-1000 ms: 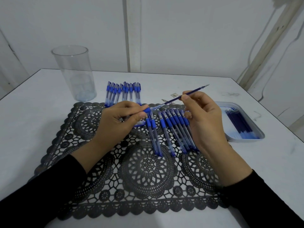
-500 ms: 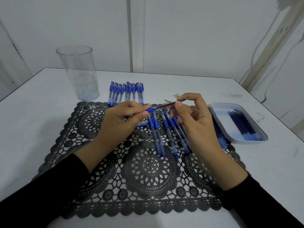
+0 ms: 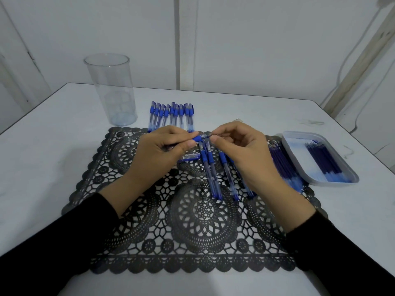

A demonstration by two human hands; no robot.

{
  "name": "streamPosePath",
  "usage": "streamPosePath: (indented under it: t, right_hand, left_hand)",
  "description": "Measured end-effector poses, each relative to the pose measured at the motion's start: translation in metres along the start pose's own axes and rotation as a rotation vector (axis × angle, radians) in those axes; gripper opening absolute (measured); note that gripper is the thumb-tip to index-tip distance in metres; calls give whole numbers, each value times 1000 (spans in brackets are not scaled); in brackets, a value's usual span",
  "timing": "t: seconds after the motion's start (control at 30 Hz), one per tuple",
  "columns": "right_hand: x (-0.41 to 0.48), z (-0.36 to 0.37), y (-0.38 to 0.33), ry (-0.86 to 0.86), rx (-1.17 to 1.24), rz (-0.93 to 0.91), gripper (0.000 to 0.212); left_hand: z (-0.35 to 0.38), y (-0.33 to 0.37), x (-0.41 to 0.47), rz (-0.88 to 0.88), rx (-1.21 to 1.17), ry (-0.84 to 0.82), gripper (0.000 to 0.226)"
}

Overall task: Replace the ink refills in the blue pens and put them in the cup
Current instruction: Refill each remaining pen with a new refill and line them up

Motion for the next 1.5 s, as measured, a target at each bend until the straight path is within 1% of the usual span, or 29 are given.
streamPosePath:
  t: [0.13, 0.2, 0.27, 0.37, 0.4, 0.5, 0.6, 0.83, 1.0, 1.2, 1.33, 1.4, 1.5]
  right_hand:
    - [3, 10, 3, -61, -48, 22, 7]
    - [5, 13, 6, -109, -105, 44, 10]
    - [5, 14, 10, -170, -255, 55, 14]
    - [1, 22, 9, -323, -609, -30, 13]
    - [-1, 26, 9, -373, -691, -58, 13]
    - [-3, 34, 6, -485, -830, -111, 15]
    - [-3, 36, 5, -540, -946, -145, 17]
    - [0, 37, 8, -590, -1017, -127, 23]
    - [1, 37, 7, -578, -1035, -141, 20]
    - [-4, 42, 9, -612, -1121, -129, 30]
    - [-5, 44, 10, -616, -1138, -115, 34]
    - [-4, 43, 11, -608, -1113, -126, 32]
    - [-3, 40, 12, -589, -1049, -135, 24]
  left_hand:
    - [-5, -3, -2, -16, 22, -9, 24]
    - [-9, -6, -3, -34, 32, -14, 22]
    - [-15, -8, -4, -44, 64, -20, 22]
    - [-24, -11, -8, -67, 135, -35, 24]
    - [-26, -13, -9, -74, 148, -41, 24]
    - [-29, -13, -14, -87, 158, -60, 25]
    - [-27, -9, -16, -90, 150, -78, 25]
    - [-27, -8, -16, -112, 155, -87, 24]
    - [-27, -9, -16, -115, 164, -80, 24]
    - [-26, -9, -16, -124, 151, -87, 25]
    - [-26, -9, -16, -128, 152, -86, 25]
    - [-26, -9, -16, -130, 158, -82, 25]
    - [-26, -9, -16, -127, 163, -82, 25]
Point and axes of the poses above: each hand's wrist, its own x-axis towards the middle knuckle, its own z-axis out of the palm, y = z × x, the point moved 7 cm from there along x, towards the middle knuckle
